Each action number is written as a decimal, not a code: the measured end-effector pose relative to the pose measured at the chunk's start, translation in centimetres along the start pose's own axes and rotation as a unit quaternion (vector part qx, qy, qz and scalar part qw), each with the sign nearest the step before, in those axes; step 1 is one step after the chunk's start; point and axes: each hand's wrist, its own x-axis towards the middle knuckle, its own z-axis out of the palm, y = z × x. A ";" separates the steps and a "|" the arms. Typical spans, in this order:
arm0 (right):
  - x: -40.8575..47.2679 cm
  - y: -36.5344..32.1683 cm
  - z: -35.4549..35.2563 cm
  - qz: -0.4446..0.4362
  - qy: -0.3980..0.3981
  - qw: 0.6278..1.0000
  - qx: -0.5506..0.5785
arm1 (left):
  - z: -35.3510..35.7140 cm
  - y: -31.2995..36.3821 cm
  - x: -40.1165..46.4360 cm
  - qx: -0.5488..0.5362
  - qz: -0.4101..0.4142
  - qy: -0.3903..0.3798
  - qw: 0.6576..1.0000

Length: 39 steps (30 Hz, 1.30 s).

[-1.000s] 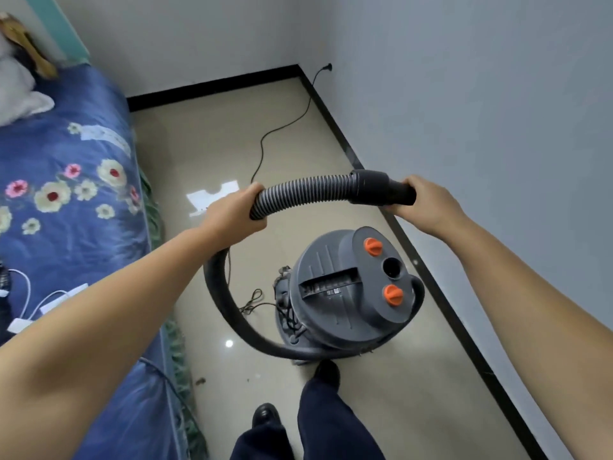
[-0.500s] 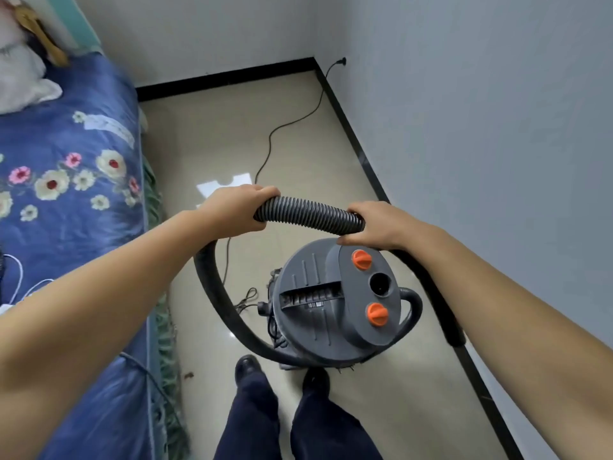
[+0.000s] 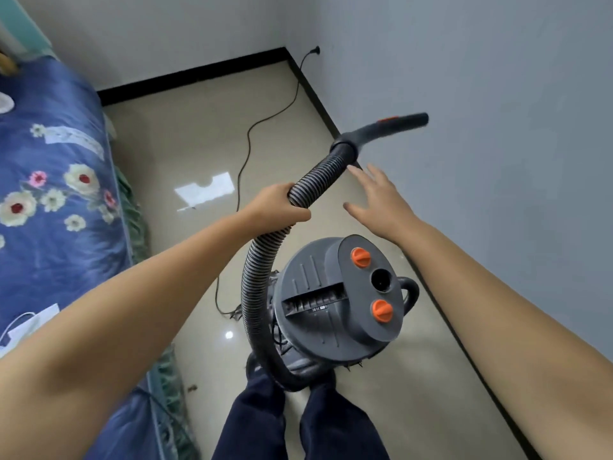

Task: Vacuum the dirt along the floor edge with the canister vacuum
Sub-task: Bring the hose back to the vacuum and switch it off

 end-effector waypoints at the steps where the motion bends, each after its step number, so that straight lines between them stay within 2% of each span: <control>1: -0.2 -0.4 0.2 -0.003 0.005 1.000 -0.010 | -0.1 -0.1 0.2 -0.018 -0.004 0.005 1.000; 4: -0.5 -1.6 0.7 -0.055 0.079 0.992 -0.079 | -0.8 -1.6 0.6 -0.021 -0.019 0.021 0.999; 6: 0.1 -2.4 1.1 -0.085 0.103 0.976 -0.169 | -1.6 -2.9 0.9 -0.003 -0.021 0.010 1.000; 9: 2.1 -3.5 1.7 -0.111 0.076 0.944 -0.302 | -2.7 -4.7 1.3 0.065 0.002 -0.041 0.997; 12: 4.0 -4.7 2.2 -0.127 0.072 0.920 -0.363 | -3.6 -6.2 1.7 0.168 0.044 -0.087 0.981; 14: 4.8 -5.0 2.4 -0.133 0.025 0.912 -0.386 | -4.1 -7.0 2.1 0.219 0.071 -0.101 0.968; 17: 4.6 -4.0 2.6 -0.101 -0.091 0.939 -0.317 | -4.5 -7.7 2.9 0.262 0.120 -0.101 0.952; 20: 2.9 -2.0 2.9 -0.060 -0.123 0.975 -0.176 | -4.2 -7.1 4.0 0.294 0.168 -0.093 0.936; 22: 1.7 -0.4 3.0 -0.048 -0.096 0.986 -0.130 | -3.6 -6.0 4.9 0.307 0.197 -0.095 0.926; 25: 0.6 2.3 2.3 -0.022 -0.038 0.990 -0.132 | -2.0 -3.8 6.7 0.319 0.240 -0.083 0.913; 28: -0.4 5.3 0.6 0.010 0.025 0.989 -0.144 | 0.3 -1.1 8.3 0.309 0.257 -0.062 0.914; 31: -1.3 7.8 -0.1 0.028 0.084 0.978 -0.189 | 2.4 1.3 8.9 0.303 0.239 -0.069 0.920; 34: -0.9 8.9 0.9 0.050 0.119 0.986 -0.103 | 3.4 2.4 8.4 0.281 0.164 -0.080 0.942; 36: -0.2 7.3 2.1 0.112 0.067 0.991 0.026 | 3.1 2.2 7.4 0.214 0.080 -0.074 0.971; 37: -0.1 5.9 2.9 0.136 0.006 0.988 0.077 | 2.7 2.0 6.8 0.149 0.028 -0.058 0.987; 39: -1.0 2.0 5.1 0.115 -0.194 0.962 0.155 | 1.6 1.3 5.4 -0.036 -0.074 -0.007 0.997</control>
